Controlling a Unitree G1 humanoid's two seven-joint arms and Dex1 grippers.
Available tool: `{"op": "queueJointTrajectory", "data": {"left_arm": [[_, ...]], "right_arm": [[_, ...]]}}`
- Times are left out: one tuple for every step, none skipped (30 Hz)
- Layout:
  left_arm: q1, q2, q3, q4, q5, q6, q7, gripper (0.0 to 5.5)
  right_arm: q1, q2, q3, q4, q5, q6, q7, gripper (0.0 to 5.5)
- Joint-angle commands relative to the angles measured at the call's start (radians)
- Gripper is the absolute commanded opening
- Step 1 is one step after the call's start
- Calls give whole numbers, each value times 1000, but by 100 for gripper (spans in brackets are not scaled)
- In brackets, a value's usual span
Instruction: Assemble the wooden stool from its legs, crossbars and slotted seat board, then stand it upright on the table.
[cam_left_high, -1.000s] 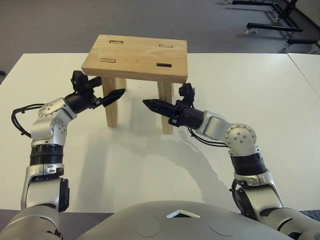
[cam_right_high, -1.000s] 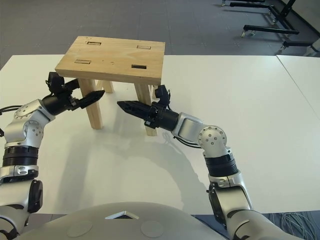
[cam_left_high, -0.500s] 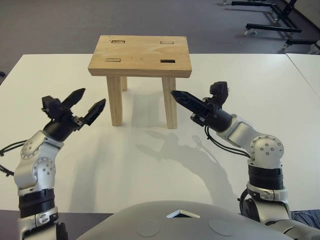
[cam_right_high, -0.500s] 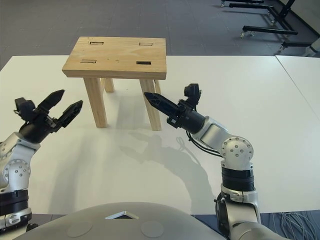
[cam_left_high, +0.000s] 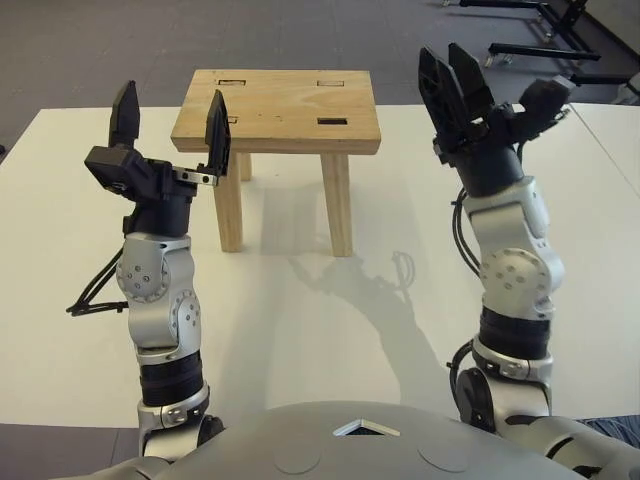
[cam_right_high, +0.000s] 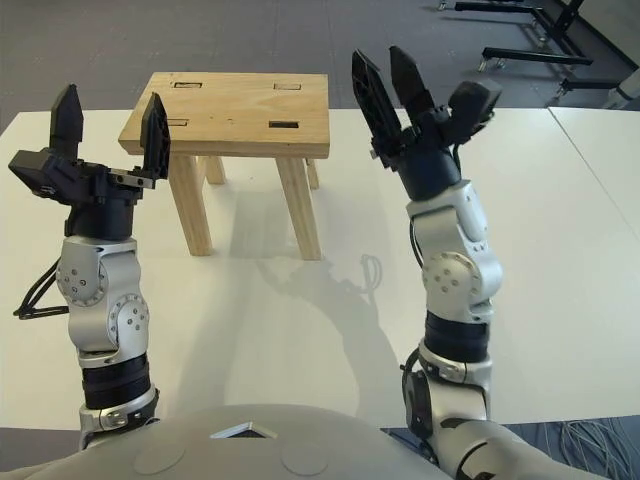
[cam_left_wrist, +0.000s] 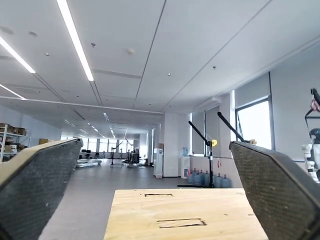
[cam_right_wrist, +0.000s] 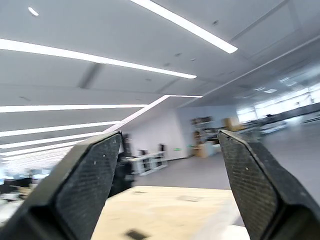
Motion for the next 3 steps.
{"op": "queueJointTrajectory", "data": {"left_arm": [[-108, 60, -36, 59, 130, 3, 39, 539], [-123, 66, -40, 67, 142, -7, 43, 539], [-135, 70, -41, 78, 155, -19, 53, 539]], "right_arm": [[-86, 63, 89, 193, -371, -284, -128, 353], [-88, 72, 90, 213, -402, -317, -142, 353], [-91, 79, 91, 233, -428, -345, -153, 353]]}}
